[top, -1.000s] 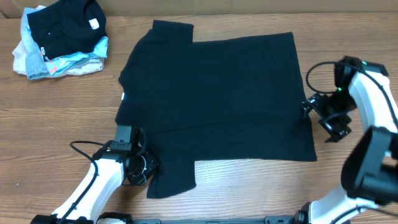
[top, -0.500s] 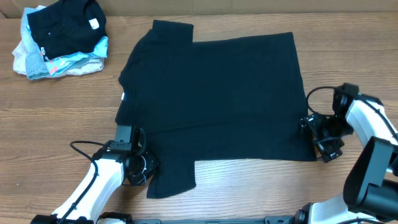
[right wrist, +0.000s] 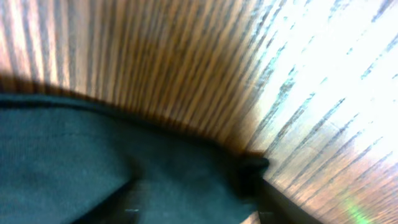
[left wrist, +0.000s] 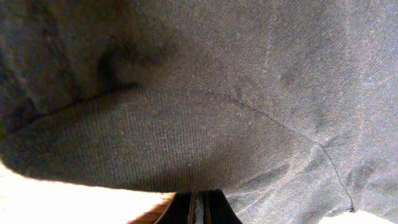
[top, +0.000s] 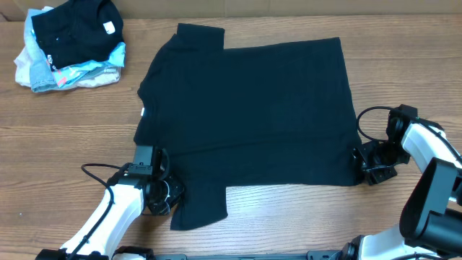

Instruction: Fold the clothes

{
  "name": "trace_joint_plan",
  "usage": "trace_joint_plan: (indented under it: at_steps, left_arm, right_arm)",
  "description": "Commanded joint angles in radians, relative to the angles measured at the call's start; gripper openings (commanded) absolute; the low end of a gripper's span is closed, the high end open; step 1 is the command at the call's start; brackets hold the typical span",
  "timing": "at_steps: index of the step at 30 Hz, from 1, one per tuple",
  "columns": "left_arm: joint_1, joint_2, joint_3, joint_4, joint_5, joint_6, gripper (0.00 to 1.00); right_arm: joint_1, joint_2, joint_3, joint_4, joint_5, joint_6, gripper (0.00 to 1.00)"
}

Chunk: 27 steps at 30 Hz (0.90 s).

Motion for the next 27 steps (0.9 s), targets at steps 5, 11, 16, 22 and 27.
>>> trace_joint_plan:
  at_steps: [5, 11, 16, 22, 27]
  left_arm:
    - [-0.008, 0.054, -0.071, -0.01, -0.031, 0.001, 0.04]
    - [-0.008, 0.054, -0.071, -0.008, 0.027, 0.001, 0.04]
    - [-0.008, 0.054, -0.06, -0.008, 0.084, 0.074, 0.04]
    - [-0.008, 0.053, 0.015, -0.037, 0.259, 0.178, 0.04]
    - [-0.008, 0.053, 0.126, -0.153, 0.227, 0.223, 0.04]
  right_arm:
    - [-0.002, -0.006, -0.005, -0.014, 0.0, 0.006, 0.53]
    - [-0.002, -0.006, -0.005, -0.023, 0.006, 0.007, 0.04]
    - [-0.002, -0.006, -0.004, -0.042, 0.008, 0.007, 0.04]
    - [-0.002, -0.013, 0.02, -0.076, 0.019, 0.006, 0.04]
    - [-0.002, -0.04, 0.081, -0.145, 0.095, 0.006, 0.04]
